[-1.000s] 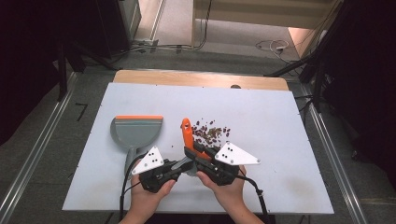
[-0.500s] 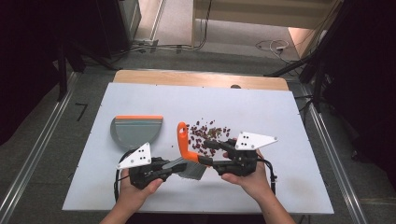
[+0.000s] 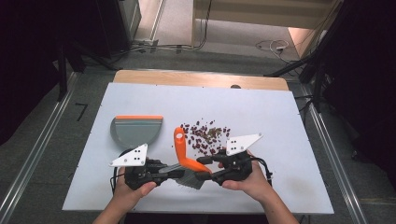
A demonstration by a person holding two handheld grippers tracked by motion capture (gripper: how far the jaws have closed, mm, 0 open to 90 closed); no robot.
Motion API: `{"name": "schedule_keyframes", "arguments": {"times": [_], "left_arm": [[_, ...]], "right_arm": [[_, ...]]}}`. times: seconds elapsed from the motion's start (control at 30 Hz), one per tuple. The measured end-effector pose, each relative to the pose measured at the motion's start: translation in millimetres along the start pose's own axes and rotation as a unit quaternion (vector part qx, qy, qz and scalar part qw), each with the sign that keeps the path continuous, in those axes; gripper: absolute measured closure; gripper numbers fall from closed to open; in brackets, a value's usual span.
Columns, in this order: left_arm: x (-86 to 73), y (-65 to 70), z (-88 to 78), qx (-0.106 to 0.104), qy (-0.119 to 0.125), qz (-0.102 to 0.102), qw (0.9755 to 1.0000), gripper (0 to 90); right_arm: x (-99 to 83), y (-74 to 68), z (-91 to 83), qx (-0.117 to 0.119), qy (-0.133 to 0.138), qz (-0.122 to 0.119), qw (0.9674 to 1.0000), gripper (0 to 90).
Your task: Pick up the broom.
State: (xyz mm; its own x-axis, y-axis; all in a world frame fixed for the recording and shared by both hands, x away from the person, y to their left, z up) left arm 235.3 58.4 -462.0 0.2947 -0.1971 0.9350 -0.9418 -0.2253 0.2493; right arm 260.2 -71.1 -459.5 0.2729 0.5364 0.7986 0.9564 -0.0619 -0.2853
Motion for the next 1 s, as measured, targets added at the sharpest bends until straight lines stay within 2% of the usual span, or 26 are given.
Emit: {"name": "schedule_keyframes", "arguments": {"times": [0.1, 0.23, 0.33, 0.47, 0.6, 0.7, 1.0], "left_arm": [[0.6, 1.0, -1.3, -0.017, 0.003, -0.005, 0.9998, 85.9], [-0.5, 2.1, -0.6, -0.024, -0.001, -0.005, 0.9997, 85.9], [-0.8, 3.3, -0.6, -0.033, -0.003, -0.006, 0.9994, 85.9], [-0.6, 3.8, -1.0, -0.054, 0.000, -0.016, 0.9984, 85.8], [-2.1, 4.7, -1.3, -0.062, -0.004, -0.017, 0.9979, 85.8], [-1.5, 5.1, -2.7, -0.070, -0.001, -0.020, 0.9973, 85.8], [-1.8, 5.7, -4.4, -0.074, 0.000, -0.023, 0.9970, 85.9]], "right_arm": [[-3.0, -0.9, 2.8, 0.014, -0.007, 0.006, 0.9999, 50.4], [-6.4, -5.8, 4.7, 0.044, -0.013, 0.000, 0.9989, 53.5], [-8.1, -7.9, 7.6, 0.051, -0.022, -0.006, 0.9985, 56.7], [-8.6, -8.7, 7.5, 0.063, -0.017, -0.003, 0.9978, 64.5], [-11.6, -10.6, 11.2, 0.069, -0.032, -0.006, 0.9971, 67.3], [-9.8, -13.6, 11.4, 0.083, -0.027, 0.000, 0.9962, 68.2], [-9.3, -15.5, 13.3, 0.082, -0.028, 0.002, 0.9963, 67.8]]}}
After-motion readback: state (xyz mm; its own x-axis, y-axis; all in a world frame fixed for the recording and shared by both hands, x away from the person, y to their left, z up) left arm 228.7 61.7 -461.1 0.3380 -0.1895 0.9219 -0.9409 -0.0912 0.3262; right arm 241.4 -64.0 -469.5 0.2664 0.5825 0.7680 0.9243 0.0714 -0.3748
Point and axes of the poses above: each handheld gripper's, and its own axes: z roughly forward along the jaws, x roughly out of its top, y roughly to its right, the point moved 9 cm from there along z, roughly forward along the jaws, and after that the axes turned 6 degrees about -y, right-handed, at the moved point
